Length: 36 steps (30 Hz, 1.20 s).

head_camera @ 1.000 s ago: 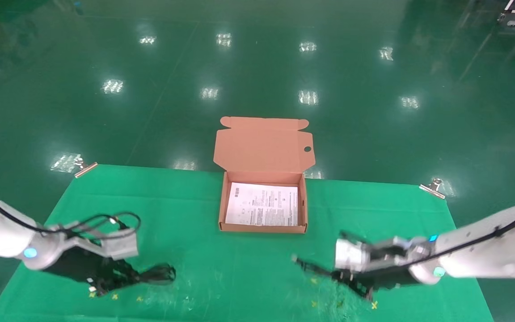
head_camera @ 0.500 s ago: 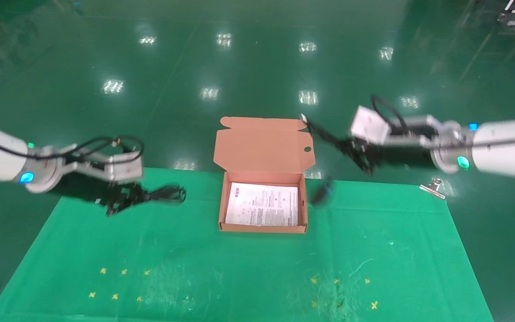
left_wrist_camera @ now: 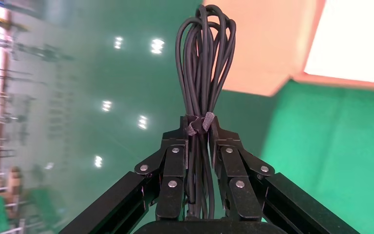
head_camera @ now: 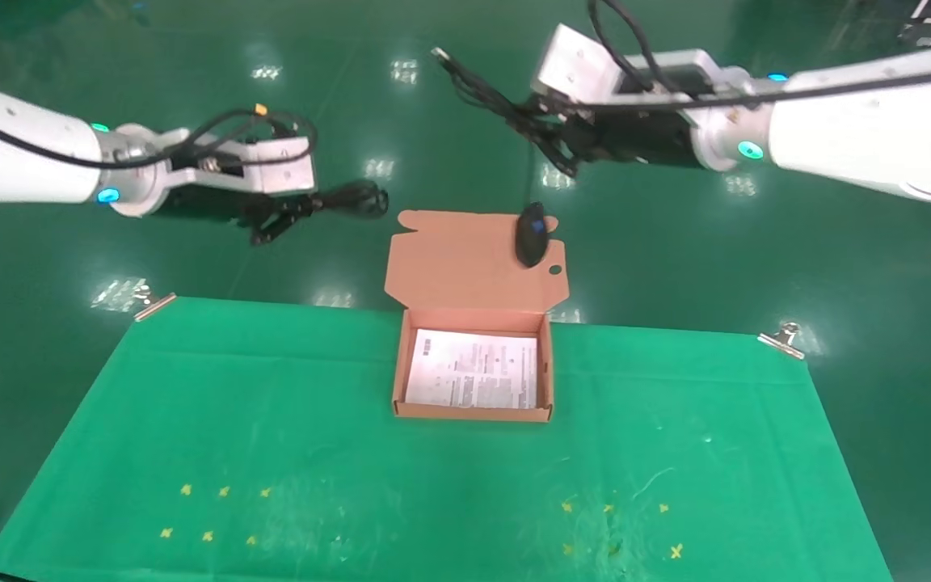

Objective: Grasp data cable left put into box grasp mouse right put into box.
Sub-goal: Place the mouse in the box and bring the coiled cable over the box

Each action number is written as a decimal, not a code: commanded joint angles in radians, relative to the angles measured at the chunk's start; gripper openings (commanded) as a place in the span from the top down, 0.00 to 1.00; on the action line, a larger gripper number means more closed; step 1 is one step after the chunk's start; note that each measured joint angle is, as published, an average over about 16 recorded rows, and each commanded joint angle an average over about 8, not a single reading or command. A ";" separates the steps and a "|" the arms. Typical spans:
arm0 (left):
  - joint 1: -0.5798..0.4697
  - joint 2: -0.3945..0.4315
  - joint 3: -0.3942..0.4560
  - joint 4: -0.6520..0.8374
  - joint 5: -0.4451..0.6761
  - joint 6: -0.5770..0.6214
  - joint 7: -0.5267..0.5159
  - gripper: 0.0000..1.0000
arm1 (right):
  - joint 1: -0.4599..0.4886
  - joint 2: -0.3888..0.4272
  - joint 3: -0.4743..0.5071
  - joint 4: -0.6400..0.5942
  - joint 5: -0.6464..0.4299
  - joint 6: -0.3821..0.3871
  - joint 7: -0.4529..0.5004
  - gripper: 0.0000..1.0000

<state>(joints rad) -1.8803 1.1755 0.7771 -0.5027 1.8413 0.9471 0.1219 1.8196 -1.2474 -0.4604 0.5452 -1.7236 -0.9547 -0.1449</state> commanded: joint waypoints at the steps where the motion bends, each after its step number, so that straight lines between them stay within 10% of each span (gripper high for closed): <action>1: -0.010 0.011 -0.005 0.008 -0.004 -0.019 0.014 1.00 | 0.016 -0.018 0.006 -0.035 0.013 0.005 -0.023 1.00; 20: -0.044 0.026 -0.031 0.096 -0.045 -0.032 0.093 1.00 | 0.035 -0.073 0.042 -0.135 0.092 0.002 -0.166 1.00; 36: 0.010 -0.025 0.021 0.051 0.046 0.000 -0.071 1.00 | -0.044 -0.101 0.002 -0.176 0.101 -0.011 -0.180 1.00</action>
<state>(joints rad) -1.8724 1.1487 0.7979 -0.4584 1.8880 0.9479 0.0482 1.7758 -1.3477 -0.4619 0.3721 -1.6205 -0.9600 -0.3222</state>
